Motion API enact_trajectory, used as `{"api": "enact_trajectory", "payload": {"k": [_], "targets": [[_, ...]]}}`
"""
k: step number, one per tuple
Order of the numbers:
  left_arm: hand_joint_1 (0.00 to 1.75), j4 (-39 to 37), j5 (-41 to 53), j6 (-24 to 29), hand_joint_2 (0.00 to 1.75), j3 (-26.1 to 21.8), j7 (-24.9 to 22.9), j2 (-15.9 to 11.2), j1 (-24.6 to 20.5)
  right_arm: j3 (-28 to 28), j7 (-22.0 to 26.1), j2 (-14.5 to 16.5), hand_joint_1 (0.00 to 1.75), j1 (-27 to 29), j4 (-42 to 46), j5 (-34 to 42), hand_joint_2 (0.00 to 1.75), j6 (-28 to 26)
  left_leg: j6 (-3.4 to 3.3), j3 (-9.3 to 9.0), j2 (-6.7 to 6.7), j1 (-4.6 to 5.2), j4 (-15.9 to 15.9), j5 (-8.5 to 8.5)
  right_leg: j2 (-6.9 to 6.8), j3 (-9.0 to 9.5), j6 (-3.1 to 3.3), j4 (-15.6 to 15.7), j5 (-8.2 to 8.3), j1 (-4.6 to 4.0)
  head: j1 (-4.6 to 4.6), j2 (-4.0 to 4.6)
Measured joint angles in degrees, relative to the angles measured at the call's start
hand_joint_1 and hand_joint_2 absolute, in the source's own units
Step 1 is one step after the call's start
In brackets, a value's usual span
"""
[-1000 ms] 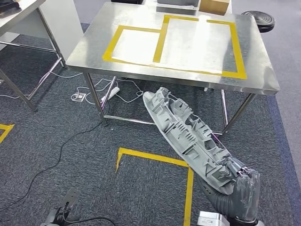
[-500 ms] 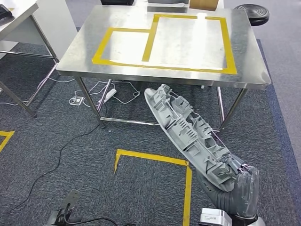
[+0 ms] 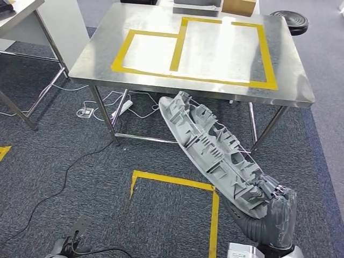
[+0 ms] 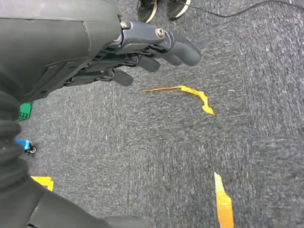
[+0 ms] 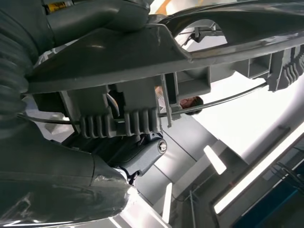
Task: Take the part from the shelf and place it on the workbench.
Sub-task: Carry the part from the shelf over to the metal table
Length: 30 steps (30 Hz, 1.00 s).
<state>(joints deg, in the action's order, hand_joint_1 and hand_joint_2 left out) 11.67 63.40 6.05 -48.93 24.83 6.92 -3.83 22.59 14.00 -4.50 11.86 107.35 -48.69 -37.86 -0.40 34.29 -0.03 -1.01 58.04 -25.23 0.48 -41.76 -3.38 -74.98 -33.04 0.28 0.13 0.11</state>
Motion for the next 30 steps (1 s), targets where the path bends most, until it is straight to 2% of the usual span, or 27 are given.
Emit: {"api": "enact_trajectory", "payload": {"k": [1, 2, 3, 5, 6, 9, 10, 12, 14, 15, 16, 17, 19, 21, 22, 24, 26, 27, 29, 30], "targets": [[0.0, 0.0, 0.09, -0.1, 1.75, 0.01, -0.01, 0.0, -0.01, 0.01, 0.14, 0.0, 1.75, -0.31, -0.01, -0.22, 1.75, 0.11, 0.01, -0.11, 0.02, 0.0, 0.01, -0.07, 0.0, -0.13, 0.02, 0.22, 0.94, 0.01, -0.02, 0.0], [0.0, 0.0, 0.19, -0.19, 1.75, 0.02, -0.02, 0.02, -0.04, 0.01, 0.26, 0.0, 1.75, -0.65, -0.01, -0.37, 1.75, 0.23, 0.09, -0.29, 0.04, -0.03, 0.01, -0.16, -0.01, 0.83, 0.09, 2.62, 2.79, 0.02, -0.02, 0.0], [0.0, 0.0, 0.27, -0.26, 1.75, 0.04, -0.03, 0.03, -0.06, 0.02, 0.39, 0.0, 1.75, -1.05, -0.01, -0.42, 1.75, 0.36, 0.25, -0.53, 0.06, -0.07, 0.02, -0.28, -0.06, 2.6, 0.17, 6.51, 5.06, 0.05, -0.03, 0.0], [0.0, 0.0, 0.34, -0.34, 1.75, 0.07, -0.06, 0.01, -0.2, 0.04, 0.65, 0.0, 1.75, -1.83, -0.04, -0.44, 1.75, 0.62, 0.75, -0.77, 0.08, 0.04, 0.08, -0.53, -0.1, 5.92, 0.39, 13.2, 7.41, 0.02, -0.03, -0.01], [0.0, 0.0, 0.37, -0.36, 1.75, 0.08, -0.07, -0.03, -0.27, 0.05, 0.76, -0.01, 1.75, -2.12, -0.08, -0.45, 1.75, 0.75, 1.07, -0.76, 0.09, 0.15, 0.11, -0.56, -0.08, 6.76, 0.6, 14.81, 7.65, -0.01, 0.01, -0.01], [0.0, 0.0, 0.42, -0.42, 1.75, 0.15, -0.08, -0.08, -0.44, 0.02, 0.89, -0.03, 1.75, -2.78, -0.4, -0.46, 1.75, 1.26, 1.9, -0.66, 0.08, 0.23, -0.01, -0.53, 0.17, 6.95, 1.57, 15.3, 7.49, -0.08, 0.23, 0.0], [0.0, 0.0, 0.44, -0.46, 1.75, 0.21, -0.08, -0.03, -0.48, -0.02, 0.89, -0.04, 1.75, -3.03, -0.51, -0.47, 1.75, 1.43, 2.15, -0.48, 0.07, 0.18, 0.49, -0.98, 0.2, 6.99, 1.91, 15.37, 7.51, -0.02, 0.31, 0.0], [0.0, 0.0, 0.6, -0.55, 1.75, 0.32, -0.09, 0.03, -0.61, -0.1, 0.93, -0.04, 1.75, -3.65, -0.71, -0.48, 1.75, 1.68, 2.57, 1.42, 0.06, 0.13, 4.68, -3.48, 0.18, 7.1, 2.6, 15.53, 7.54, 0.13, 0.48, 0.0], [0.0, 0.0, 0.77, -0.62, 1.75, 0.37, -0.09, -0.01, -0.65, -0.14, 0.97, -0.04, 1.75, -4.2, -1.03, -0.48, 1.75, 1.94, 2.65, 5.1, 0.07, 0.17, 12.12, -6.69, 0.18, 7.11, 3.03, 15.53, 7.4, 0.04, 0.65, 0.0], [0.0, 0.0, 0.8, -0.66, 1.75, 0.37, -0.09, -0.04, -0.63, -0.15, 0.97, -0.04, 1.75, -4.37, -1.23, -0.49, 1.75, 2.09, 2.61, 6.57, 0.07, 0.19, 14.81, -7.33, 0.2, 7.14, 3.13, 15.53, 7.33, -0.02, 0.67, 0.0], [0.0, 0.0, 0.83, -0.7, 1.75, 0.37, -0.09, -0.05, -0.61, -0.16, 0.97, -0.04, 1.75, -4.51, -1.45, -0.49, 1.75, 2.24, 2.49, 7.29, 0.07, 0.22, 15.79, -6.93, 0.24, 7.2, 3.19, 15.52, 7.26, -0.07, 0.69, 0.0], [0.0, 0.0, 0.84, -0.74, 1.75, 0.37, -0.09, -0.05, -0.61, -0.16, 0.97, -0.04, 1.75, -4.66, -1.66, -0.49, 1.75, 2.37, 2.32, 7.02, 0.07, 0.25, 14.67, -5.51, 0.29, 7.29, 3.19, 15.52, 7.21, -0.1, 0.7, 0.0], [0.0, 0.0, 0.86, -0.78, 1.75, 0.38, -0.09, -0.05, -0.68, -0.16, 0.97, -0.04, 1.75, -4.99, -1.92, -0.49, 1.75, 2.54, 1.83, 4.19, 0.07, 0.4, 7.97, -1.4, 0.39, 7.51, 2.99, 15.49, 7.01, -0.17, 0.7, 0.0], [0.0, 0.0, 0.87, -0.84, 1.75, 0.4, -0.09, -0.08, -0.84, -0.16, 0.99, -0.04, 1.75, -5.34, -2.11, -0.49, 1.75, 2.58, 1.46, 1.56, 0.08, 0.53, 1.95, 0.4, 0.48, 7.49, 2.51, 15.35, 6.77, -0.42, 0.66, 0.0], [0.0, 0.0, 0.87, -0.89, 1.75, 0.4, -0.09, -0.08, -0.89, -0.15, 1.01, -0.04, 1.75, -5.5, -2.22, -0.49, 1.75, 2.59, 1.31, 1.08, 0.09, 0.6, 0.73, 0.35, 0.51, 7.44, 2.23, 15.38, 6.7, -0.53, 0.66, 0.0], [0.0, 0.0, 0.89, -0.98, 1.75, 0.42, -0.09, -0.02, -0.89, -0.14, 1.02, -0.04, 1.75, -5.74, -2.38, -0.49, 1.75, 2.61, 0.9, 0.91, 0.12, 0.56, 0.32, 0.09, 0.46, 7.39, 1.65, 15.57, 6.57, -0.53, 0.63, 0.0], [0.0, 0.0, 0.92, -1.01, 1.75, 0.44, -0.09, 0.08, -0.88, -0.1, 1.04, -0.04, 1.75, -5.9, -2.46, -0.49, 1.75, 2.64, 0.29, 0.59, 0.13, 0.33, 0.15, -0.04, 0.25, 6.62, 0.98, 13.99, 5.54, -0.47, 0.41, 0.0], [0.0, 0.0, 0.93, -1.02, 1.75, 0.45, -0.09, 0.11, -0.9, -0.07, 1.07, -0.04, 1.75, -5.98, -2.49, -0.49, 1.75, 2.66, 0.0, 0.37, 0.13, 0.21, 0.08, -0.15, 0.15, 5.34, 0.68, 11.5, 4.34, -0.39, 0.27, 0.0], [0.0, 0.0, 0.95, -1.04, 1.75, 0.45, -0.09, 0.05, -0.89, -0.03, 1.1, -0.04, 1.75, -6.05, -2.65, -0.49, 1.75, 2.69, -0.4, -0.03, 0.12, 0.25, 0.1, -0.56, 0.05, 1.43, 0.26, 3.91, 1.37, -0.22, -0.03, 0.0], [0.0, 0.0, 0.96, -1.06, 1.75, 0.45, -0.09, 0.02, -0.85, -0.03, 1.1, -0.04, 1.75, -6.05, -2.76, -0.49, 1.75, 2.69, -0.47, -0.31, 0.12, 0.28, 0.1, -0.8, 0.04, -0.45, 0.15, 0.76, 0.65, -0.16, -0.04, 0.0]]}}
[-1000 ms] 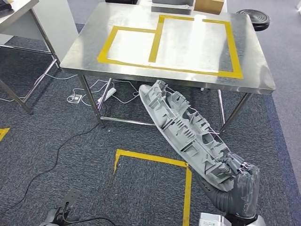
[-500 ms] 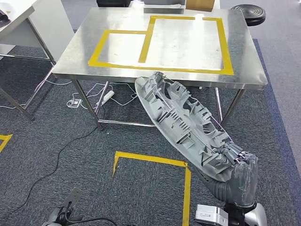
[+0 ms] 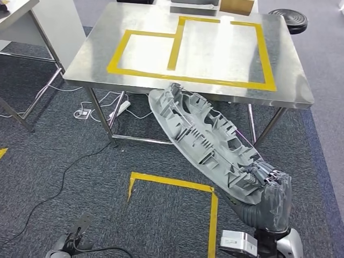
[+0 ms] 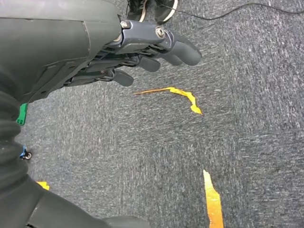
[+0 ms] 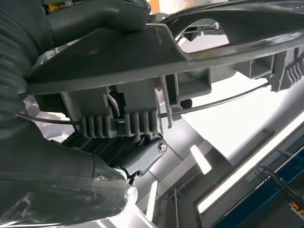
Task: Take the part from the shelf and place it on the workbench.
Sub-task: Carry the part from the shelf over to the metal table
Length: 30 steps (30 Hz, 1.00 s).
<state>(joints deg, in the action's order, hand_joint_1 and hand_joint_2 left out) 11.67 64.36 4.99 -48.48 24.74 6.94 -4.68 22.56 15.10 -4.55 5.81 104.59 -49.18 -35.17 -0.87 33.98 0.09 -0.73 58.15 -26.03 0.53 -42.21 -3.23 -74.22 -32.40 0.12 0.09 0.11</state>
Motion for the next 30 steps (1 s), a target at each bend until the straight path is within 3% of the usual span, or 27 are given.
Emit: {"api": "enact_trajectory", "payload": {"k": [1, 2, 4, 5, 6, 11, 13, 15, 16, 17, 18, 20, 21, 23, 26, 30], "targets": [[0.0, 0.0, 0.01, -0.03, 1.75, 0.0, 0.0, -0.01, 0.04, -0.01, -0.02, 0.0, 1.75, 0.01, -0.14, 0.0, 1.75, 0.0, 0.0, -0.35, 0.02, 0.01, 0.01, -0.27, -0.01, -1.09, -0.06, -1.48, 0.28, 0.01, -0.02, 0.0], [0.0, 0.0, 0.01, -0.06, 1.75, 0.0, 0.0, 0.0, 0.07, -0.01, -0.04, 0.0, 1.75, 0.01, -0.26, 0.0, 1.75, 0.01, 0.06, -0.84, 0.07, -0.01, 0.01, -0.6, -0.02, -1.01, -0.06, -0.51, 1.86, 0.02, -0.02, 0.0], [0.0, 0.0, 0.01, -0.13, 1.75, 0.01, 0.0, 0.02, 0.08, -0.02, -0.05, 0.0, 1.75, -0.03, -0.41, 0.0, 1.75, 0.01, 0.37, -2.02, 0.18, -0.07, -0.01, -1.4, -0.09, 1.82, 0.04, 6.41, 6.58, 0.02, -0.03, 0.0], [0.0, 0.0, 0.01, -0.15, 1.75, 0.02, 0.0, 0.01, 0.03, -0.01, -0.03, 0.0, 1.75, -0.11, -0.47, 0.0, 1.75, 0.01, 0.64, -2.47, 0.22, 0.0, 0.03, -1.81, -0.12, 3.6, 0.12, 10.07, 8.19, -0.05, -0.05, 0.0], [0.0, 0.0, 0.03, -0.18, 1.75, 0.03, 0.0, -0.01, -0.03, 0.0, -0.01, -0.01, 1.75, -0.26, -0.51, 0.0, 1.75, 0.01, 0.95, -2.67, 0.23, 0.07, 0.05, -2.07, -0.13, 4.86, 0.34, 12.53, 8.76, -0.11, -0.08, 0.0], [0.0, 0.0, 0.31, -0.32, 1.75, 0.69, -0.04, 0.03, -0.24, -0.11, -0.05, -0.02, 1.75, -1.11, -0.87, -0.5, 1.75, 0.18, 2.35, -2.33, 0.13, 0.15, 0.83, -3.0, 0.03, 6.19, 2.06, 14.65, 7.69, -0.08, 0.45, 0.0], [0.0, 0.0, 0.41, -0.34, 1.75, 0.93, -0.07, 0.11, -0.33, -0.13, -0.07, -0.02, 1.75, -1.82, -1.04, -0.83, 1.75, 0.28, 2.84, 0.42, 0.1, 0.12, 6.11, -5.27, 0.0, 6.79, 2.69, 14.96, 7.36, 0.12, 0.69, 0.0], [0.0, 0.0, 0.43, -0.36, 1.75, 0.99, -0.09, 0.08, -0.28, -0.14, -0.08, -0.02, 1.75, -2.51, -1.3, -0.86, 1.75, 0.41, 3.09, 4.96, 0.1, 0.12, 13.58, -7.66, 0.03, 7.28, 3.05, 14.98, 6.87, 0.14, 0.78, 0.0], [0.0, 0.0, 0.44, -0.37, 1.75, 0.99, -0.11, 0.05, -0.23, -0.15, -0.1, -0.02, 1.75, -2.72, -1.46, -0.85, 1.75, 0.49, 3.12, 6.62, 0.1, 0.12, 15.7, -7.6, 0.08, 7.65, 3.11, 14.98, 6.57, 0.15, 0.8, 0.0], [0.0, 0.0, 0.45, -0.4, 1.75, 0.99, -0.14, 0.03, -0.21, -0.17, -0.13, -0.02, 1.75, -2.91, -1.63, -0.85, 1.75, 0.55, 3.08, 7.29, 0.1, 0.12, 15.74, -6.28, 0.14, 8.1, 3.07, 14.98, 6.25, 0.16, 0.8, 0.0], [0.0, 0.0, 0.46, -0.44, 1.75, 0.99, -0.15, 0.01, -0.22, -0.19, -0.15, -0.02, 1.75, -3.11, -1.8, -0.85, 1.75, 0.6, 2.98, 6.98, 0.1, 0.12, 13.71, -3.9, 0.19, 8.64, 2.95, 14.98, 5.88, 0.19, 0.83, 0.0], [0.0, 0.0, 0.49, -0.5, 1.75, 1.03, -0.15, -0.02, -0.26, -0.2, -0.16, -0.02, 1.75, -3.69, -2.08, -0.85, 1.75, 0.65, 2.76, 4.7, 0.08, 0.17, 6.94, 0.93, 0.28, 9.61, 2.48, 14.91, 5.05, 0.15, 0.85, 0.0], [0.0, 0.0, 0.5, -0.51, 1.75, 1.04, -0.15, -0.03, -0.3, -0.21, -0.16, -0.02, 1.75, -4.0, -2.2, -0.85, 1.75, 0.67, 2.55, 3.5, 0.08, 0.19, 3.79, 2.0, 0.34, 9.89, 2.16, 14.84, 4.63, 0.05, 0.88, 0.0], [0.0, 0.0, 0.51, -0.52, 1.75, 1.09, -0.16, -0.01, -0.35, -0.2, -0.16, -0.02, 1.75, -4.48, -2.36, -0.85, 1.75, 0.68, 1.98, 2.29, 0.1, 0.27, 0.73, 1.75, 0.4, 10.13, 1.44, 14.95, 4.18, -0.19, 0.9, 0.0], [0.0, 0.0, 0.58, -0.52, 1.75, 1.17, -0.19, 0.14, -0.29, -0.17, -0.18, -0.02, 1.75, -4.78, -2.47, -0.86, 1.75, 0.68, 0.82, 1.5, 0.2, 0.01, 0.26, 1.05, 0.22, 10.3, 0.5, 14.27, 3.51, -0.17, 0.74, 0.0], [0.0, 0.0, 0.62, -0.54, 1.75, 1.2, -0.2, 0.16, -0.28, -0.11, -0.17, -0.02, 1.75, -4.92, -2.49, -0.83, 1.75, 0.68, 0.23, 0.81, 0.29, -0.12, 0.21, 0.73, -0.05, 8.41, 0.05, 10.47, 2.12, -0.13, 0.25, 0.0]]}}
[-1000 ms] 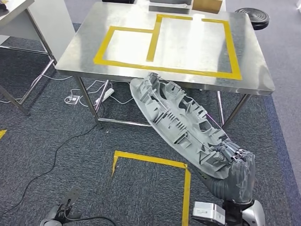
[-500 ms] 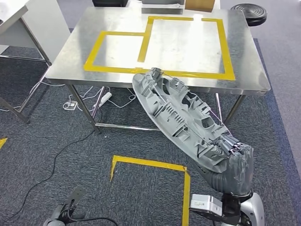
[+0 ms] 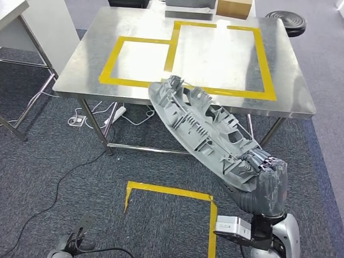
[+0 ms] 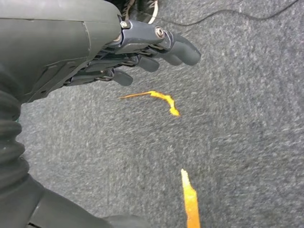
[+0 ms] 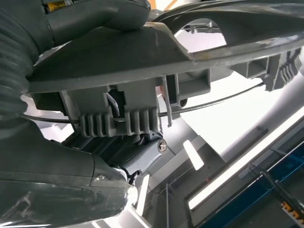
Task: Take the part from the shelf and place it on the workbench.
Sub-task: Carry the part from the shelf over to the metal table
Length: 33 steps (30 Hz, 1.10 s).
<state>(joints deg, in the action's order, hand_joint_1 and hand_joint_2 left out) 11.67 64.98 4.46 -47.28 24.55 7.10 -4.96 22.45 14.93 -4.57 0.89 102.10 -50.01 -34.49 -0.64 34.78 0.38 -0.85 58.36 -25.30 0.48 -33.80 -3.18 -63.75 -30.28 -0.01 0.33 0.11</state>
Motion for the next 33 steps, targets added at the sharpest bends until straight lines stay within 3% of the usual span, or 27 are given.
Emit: {"api": "enact_trajectory", "payload": {"k": [3, 5, 6, 8, 9, 13, 15, 17, 19, 20, 22, 24, 25, 29, 30, 33], "targets": [[0.0, 0.0, 0.0, 0.01, 1.75, 0.0, 0.0, -0.02, 0.0, 0.0, 0.0, 0.0, 1.75, 0.0, 0.0, 0.0, 1.75, 0.0, -0.05, -0.06, 0.0, 0.02, 0.0, -0.11, 0.0, -1.06, -0.05, -1.79, -0.51, 0.02, -0.03, 0.0], [0.0, 0.0, 0.01, 0.01, 1.75, 0.01, -0.01, -0.05, 0.13, -0.01, -0.01, 0.0, 1.75, 0.04, -0.15, -0.02, 1.75, 0.0, -0.15, -0.94, 0.05, 0.13, 0.01, -0.91, -0.01, -4.36, 0.01, -5.61, -1.02, 0.03, -0.08, 0.0], [0.0, 0.0, 0.02, 0.01, 1.75, 0.02, -0.01, -0.05, 0.22, -0.01, -0.02, 0.0, 1.75, 0.05, -0.27, -0.02, 1.75, -0.02, -0.14, -2.08, 0.11, 0.21, 0.01, -1.8, -0.02, -5.67, 0.23, -5.31, 0.54, 0.01, -0.1, 0.0], [0.0, 0.0, 0.07, 0.0, 1.75, 0.05, -0.02, -0.04, 0.32, -0.03, -0.03, 0.0, 1.75, -0.04, -0.56, -0.01, 1.75, -0.06, 0.18, -4.45, 0.25, 0.42, -0.01, -3.74, -0.07, -6.1, 0.88, -0.01, 5.33, -0.19, -0.13, 0.0], [0.0, 0.0, 0.1, 0.0, 1.75, 0.07, -0.04, -0.06, 0.21, -0.04, -0.03, 0.0, 1.75, -0.2, -0.6, -0.01, 1.75, -0.09, 0.49, -4.91, 0.26, 0.47, -0.09, -4.26, -0.1, -5.2, 1.19, 2.59, 6.89, -0.32, -0.1, 0.0], [0.0, 0.0, 0.32, -0.02, 1.75, 0.14, -0.16, -0.08, -0.13, -0.49, -0.26, 0.0, 1.75, -0.99, -0.8, -0.05, 1.75, -0.17, 1.63, -5.21, 0.18, 0.53, 0.86, -4.7, 0.02, -3.71, 2.28, 3.97, 6.59, -0.32, -0.07, 0.0], [0.0, 0.0, 0.42, -0.03, 1.75, 0.26, -0.19, -0.01, -0.33, -0.78, -0.41, 0.0, 1.75, -1.55, -0.95, -0.11, 1.75, -0.28, 2.14, -2.73, 0.12, 0.48, 5.32, -5.62, 0.04, -2.81, 2.79, 4.28, 6.2, -0.11, 0.09, 0.0], [0.0, 0.0, 0.46, -0.05, 1.75, 0.49, -0.22, -0.02, -0.32, -1.14, -0.47, 0.0, 1.75, -2.06, -1.14, -0.38, 1.75, -0.63, 2.6, 1.75, 0.1, 0.44, 12.08, -8.18, 0.1, -2.12, 3.15, 4.35, 5.54, -0.11, 0.19, 0.0], [0.0, 0.0, 0.48, -0.07, 1.75, 0.75, -0.28, -0.07, -0.18, -1.54, -0.61, 0.0, 1.75, -2.2, -1.34, -1.05, 1.75, -1.08, 2.8, 4.93, 0.1, 0.43, 15.01, -9.53, 0.2, -1.15, 3.22, 4.35, 4.71, -0.11, 0.2, 0.0], [0.0, 0.0, 0.49, -0.1, 1.75, 0.88, -0.32, -0.07, -0.14, -1.74, -0.72, 0.0, 1.75, -2.24, -1.44, -1.51, 1.75, -1.31, 2.77, 5.31, 0.1, 0.42, 13.88, -8.41, 0.24, -0.52, 3.19, 4.35, 4.25, -0.1, 0.2, 0.0], [0.0, -0.01, 0.52, -0.15, 1.75, 1.08, -0.38, -0.09, -0.1, -1.99, -0.9, 0.0, 1.75, -2.52, -1.55, -2.27, 1.75, -1.81, 2.59, 4.28, 0.05, 0.41, 7.67, -2.78, 0.29, 0.62, 2.94, 4.37, 3.28, -0.08, 0.2, 0.0], [0.0, -0.01, 0.62, -0.21, 1.75, 1.17, -0.44, -0.1, -0.1, -2.19, -0.97, 0.0, 1.75, -3.04, -1.58, -2.77, 1.75, -2.47, 2.05, 3.1, -0.02, 0.5, 1.89, 1.15, 0.39, 1.28, 2.41, 4.34, 2.45, -0.2, 0.19, 0.0], [0.0, -0.02, 0.69, -0.25, 1.75, 1.18, -0.49, -0.09, -0.11, -2.31, -1.01, 0.0, 1.75, -3.37, -1.57, -2.93, 1.75, -2.73, 1.66, 2.89, -0.01, 0.57, 0.59, 1.76, 0.45, 1.42, 2.03, 4.32, 2.23, -0.28, 0.22, 0.0], [0.0, -0.01, 0.83, -0.31, 1.75, 1.23, -0.56, 0.11, -0.19, -2.76, -1.15, 0.0, 1.75, -4.42, -1.55, -3.1, 1.75, -3.02, 0.07, 1.51, 0.15, 0.33, -0.04, 1.09, 0.25, 1.7, 0.73, 3.06, 0.89, -0.4, 0.03, 0.0], [0.0, -0.01, 0.83, -0.31, 1.75, 1.24, -0.57, 0.14, -0.21, -2.81, -1.14, 0.0, 1.75, -4.59, -1.55, -3.1, 1.75, -3.02, -0.17, 1.01, 0.18, 0.23, -0.1, 0.9, 0.14, 0.41, 0.49, 0.59, -0.07, -0.34, -0.09, 0.0], [0.0, -0.02, 0.85, -0.34, 1.75, 1.24, -0.57, 0.06, -0.14, -2.82, -1.09, 0.0, 1.75, -4.85, -1.58, -3.2, 1.75, -3.05, -0.46, 0.12, 0.21, 0.25, -0.09, -0.06, 0.01, -6.58, 0.1, -10.38, -3.72, -0.21, -0.3, 0.0]]}}
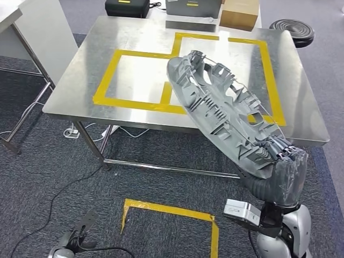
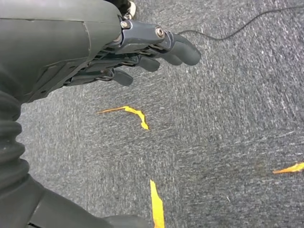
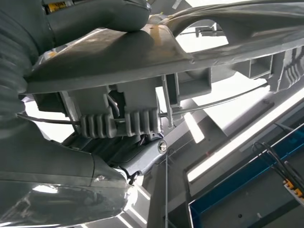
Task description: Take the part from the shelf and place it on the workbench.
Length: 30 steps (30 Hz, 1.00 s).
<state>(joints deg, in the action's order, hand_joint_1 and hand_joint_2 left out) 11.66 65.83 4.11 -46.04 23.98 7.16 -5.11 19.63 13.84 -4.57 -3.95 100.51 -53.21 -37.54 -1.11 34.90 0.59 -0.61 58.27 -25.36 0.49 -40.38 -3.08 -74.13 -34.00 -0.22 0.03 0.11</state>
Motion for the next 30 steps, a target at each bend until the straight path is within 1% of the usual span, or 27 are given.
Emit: {"api": "enact_trajectory", "payload": {"k": [1, 2, 3, 4, 5, 6, 7, 9, 10, 11, 12, 13, 15, 16, 17, 18, 20, 21, 22, 23, 24, 25, 26, 27, 28, 30], "targets": [[0.0, -0.01, 0.03, -0.03, 1.75, 0.01, -0.02, 0.01, 0.08, 0.0, -0.02, 0.0, 1.75, -0.03, -0.05, -0.12, 1.75, -0.02, 0.01, -0.46, 0.04, 0.0, 0.01, -0.42, -0.01, -1.64, -0.03, -1.67, -0.32, 0.0, -0.01, 0.0], [0.0, -0.01, 0.08, -0.07, 1.75, 0.02, -0.04, 0.03, 0.14, 0.0, -0.12, 0.0, 1.75, -0.13, -0.13, -0.38, 1.75, -0.04, 0.05, -1.1, 0.1, 0.0, 0.01, -0.9, -0.01, -2.23, -0.02, -1.19, 0.59, 0.0, -0.02, 0.0], [0.0, 0.0, 0.13, -0.1, 1.75, 0.05, -0.07, 0.05, 0.15, 0.0, -0.3, 0.0, 1.75, -0.37, -0.23, -0.79, 1.75, -0.04, 0.13, -1.88, 0.17, -0.01, 0.01, -1.44, -0.01, -1.87, 0.04, 1.24, 2.65, 0.01, -0.02, 0.0], [0.0, 0.0, 0.21, -0.15, 1.75, 0.13, -0.11, 0.07, 0.11, 0.0, -0.62, 0.0, 1.75, -0.81, -0.37, -1.36, 1.75, -0.03, 0.27, -2.72, 0.21, -0.02, 0.0, -2.01, -0.03, -0.87, 0.13, 5.05, 5.73, 0.01, -0.03, 0.0], [0.0, 0.0, 0.27, -0.23, 1.75, 0.2, -0.14, 0.08, 0.01, 0.0, -1.04, 0.0, 1.75, -1.42, -0.57, -2.08, 1.75, -0.01, 0.48, -3.45, 0.24, 0.03, 0.02, -2.57, -0.04, 0.15, 0.25, 8.8, 8.41, -0.03, -0.05, 0.0], [0.0, 0.01, 0.33, -0.33, 1.75, 0.29, -0.19, 0.08, -0.14, 0.02, -1.55, 0.0, 1.75, -2.27, -0.83, -2.92, 1.75, 0.05, 0.74, -3.8, 0.23, 0.11, 0.01, -3.01, -0.06, 1.17, 0.53, 11.78, 9.93, -0.11, -0.1, 0.0], [0.0, 0.01, 0.39, -0.43, 1.75, 0.38, -0.27, 0.08, -0.26, 0.04, -2.09, 0.0, 1.75, -3.14, -1.12, -3.8, 1.75, 0.11, 1.04, -3.96, 0.19, 0.19, -0.06, -3.32, -0.06, 1.71, 0.89, 13.56, 10.83, -0.2, -0.08, 0.0], [0.0, 0.02, 0.54, -0.56, 1.75, 0.67, -0.42, 0.07, -0.48, 0.09, -3.32, -0.02, 1.75, -4.94, -1.81, -5.72, 1.75, 0.35, 1.64, -4.11, 0.12, 0.31, -0.21, -3.53, -0.04, 2.27, 1.79, 14.44, 10.37, -0.3, -0.1, 0.0], [0.0, 0.02, 0.61, -0.61, 1.75, 0.91, -0.53, 0.06, -0.58, 0.09, -3.91, -0.03, 1.75, -5.72, -2.21, -6.59, 1.75, 0.54, 1.93, -4.24, 0.1, 0.32, 0.0, -3.57, 0.01, 2.54, 2.15, 14.59, 10.5, -0.2, -0.06, 0.0], [0.0, 0.02, 0.68, -0.65, 1.75, 1.16, -0.59, 0.1, -0.74, 0.09, -4.5, -0.04, 1.75, -6.53, -2.67, -7.41, 1.75, 0.76, 2.21, -3.97, 0.08, 0.32, 0.98, -3.63, 0.02, 3.0, 2.49, 14.75, 10.32, -0.1, -0.05, 0.0], [0.0, 0.02, 0.73, -0.72, 1.75, 1.39, -0.66, 0.15, -0.92, 0.09, -4.99, -0.04, 1.75, -7.32, -3.2, -8.1, 1.75, 0.95, 2.48, -2.98, 0.06, 0.28, 2.9, -4.0, 0.04, 3.49, 2.8, 14.9, 10.17, 0.03, 0.02, 0.0], [0.0, 0.02, 0.75, -0.79, 1.75, 1.56, -0.74, 0.2, -1.07, 0.1, -5.33, -0.04, 1.75, -8.07, -3.78, -8.68, 1.75, 1.13, 2.71, -1.15, 0.04, 0.23, 5.94, -4.78, 0.04, 3.89, 3.03, 15.01, 9.92, 0.08, 0.04, 0.0], [0.0, 0.02, 0.79, -0.96, 1.75, 1.72, -0.86, 0.26, -1.14, 0.14, -5.98, -0.04, 1.75, -9.36, -5.0, -9.5, 1.75, 1.34, 3.07, 3.52, 0.02, 0.17, 12.61, -7.36, 0.1, 4.49, 3.31, 15.03, 9.26, 0.07, 0.1, 0.0], [0.0, 0.02, 0.79, -1.0, 1.75, 1.75, -0.91, 0.26, -1.1, 0.15, -6.26, -0.04, 1.75, -9.77, -5.61, -9.81, 1.75, 1.47, 3.12, 5.3, 0.02, 0.17, 14.5, -8.12, 0.16, 4.94, 3.35, 15.03, 8.85, 0.06, 0.09, 0.0], [0.0, 0.02, 0.79, -1.03, 1.75, 1.77, -0.93, 0.27, -1.05, 0.15, -6.56, -0.04, 1.75, -10.04, -6.18, -10.02, 1.75, 1.61, 3.08, 6.19, 0.02, 0.18, 14.57, -7.73, 0.2, 5.49, 3.35, 15.03, 8.43, 0.06, 0.09, 0.0], [0.0, 0.02, 0.79, -1.03, 1.75, 1.8, -0.94, 0.27, -1.03, 0.15, -6.79, -0.04, 1.75, -10.26, -6.71, -10.18, 1.75, 1.75, 2.93, 6.21, 0.02, 0.2, 12.8, -6.04, 0.23, 6.11, 3.32, 15.03, 7.99, 0.05, 0.09, 0.0], [0.0, 0.02, 0.79, -1.03, 1.75, 1.91, -0.95, 0.26, -1.03, 0.18, -7.02, -0.04, 1.75, -10.73, -7.56, -10.29, 1.75, 2.0, 2.38, 4.74, -0.03, 0.32, 5.86, -0.25, 0.24, 7.35, 3.1, 15.04, 7.06, 0.03, 0.08, 0.0], [0.0, 0.02, 0.79, -1.06, 1.75, 2.04, -0.97, 0.25, -1.05, 0.21, -7.1, -0.04, 1.75, -11.0, -7.91, -10.32, 1.75, 2.08, 2.1, 3.93, -0.09, 0.43, 2.69, 1.56, 0.26, 7.73, 2.88, 15.09, 6.66, -0.03, 0.08, 0.0], [0.0, 0.02, 0.79, -1.09, 1.75, 2.2, -1.0, 0.24, -1.07, 0.25, -7.23, -0.04, 1.75, -11.32, -8.22, -10.44, 1.75, 2.16, 1.82, 3.41, -0.11, 0.54, 0.56, 2.8, 0.27, 7.93, 2.6, 15.22, 6.35, -0.08, 0.04, 0.0], [0.0, 0.02, 0.79, -1.13, 1.75, 2.37, -1.06, 0.24, -1.1, 0.29, -7.38, -0.04, 1.75, -11.65, -8.52, -10.66, 1.75, 2.25, 1.54, 3.19, -0.13, 0.63, -0.44, 2.99, 0.29, 8.05, 2.23, 15.23, 6.22, -0.14, 0.05, 0.0], [0.0, 0.02, 0.79, -1.16, 1.75, 2.54, -1.13, 0.25, -1.16, 0.33, -7.54, -0.04, 1.75, -11.98, -8.81, -10.9, 1.75, 2.33, 1.27, 2.91, -0.11, 0.62, -0.7, 2.61, 0.3, 8.25, 1.86, 15.4, 6.1, -0.21, 0.01, 0.0], [0.0, 0.02, 0.79, -1.17, 1.75, 2.66, -1.19, 0.33, -1.17, 0.39, -7.67, -0.04, 1.75, -12.27, -9.04, -11.14, 1.75, 2.41, 0.98, 2.59, -0.06, 0.49, -0.85, 2.75, 0.26, 8.34, 1.51, 15.39, 5.89, -0.23, 0.01, 0.0], [0.0, 0.02, 0.79, -1.18, 1.75, 2.73, -1.24, 0.38, -1.18, 0.48, -7.73, -0.04, 1.75, -12.52, -9.25, -11.27, 1.75, 2.47, 0.67, 2.13, -0.02, 0.33, -1.0, 2.57, 0.21, 8.21, 1.15, 14.68, 5.58, -0.27, -0.09, 0.0], [0.0, 0.02, 0.79, -1.19, 1.75, 2.77, -1.26, 0.4, -1.2, 0.58, -7.75, -0.04, 1.75, -12.71, -9.44, -11.3, 1.75, 2.51, 0.43, 1.64, 0.02, 0.16, -1.09, 2.36, 0.15, 7.45, 0.87, 13.1, 4.91, -0.25, -0.25, 0.0], [0.0, 0.02, 0.79, -1.19, 1.75, 2.78, -1.27, 0.43, -1.21, 0.71, -7.77, -0.04, 1.75, -12.85, -9.61, -11.32, 1.75, 2.54, 0.26, 1.21, 0.07, 0.04, -1.17, 2.1, 0.09, 5.88, 0.64, 10.25, 3.9, -0.17, -0.33, 0.0], [0.0, 0.02, 0.79, -1.2, 1.75, 2.78, -1.27, 0.37, -1.14, 0.99, -7.87, -0.04, 1.75, -13.0, -10.04, -11.44, 1.75, 2.59, 0.11, 0.6, 0.1, 0.01, -1.17, 1.38, 0.04, 1.41, 0.27, 2.8, 1.36, 0.02, -0.5, 0.0]]}}
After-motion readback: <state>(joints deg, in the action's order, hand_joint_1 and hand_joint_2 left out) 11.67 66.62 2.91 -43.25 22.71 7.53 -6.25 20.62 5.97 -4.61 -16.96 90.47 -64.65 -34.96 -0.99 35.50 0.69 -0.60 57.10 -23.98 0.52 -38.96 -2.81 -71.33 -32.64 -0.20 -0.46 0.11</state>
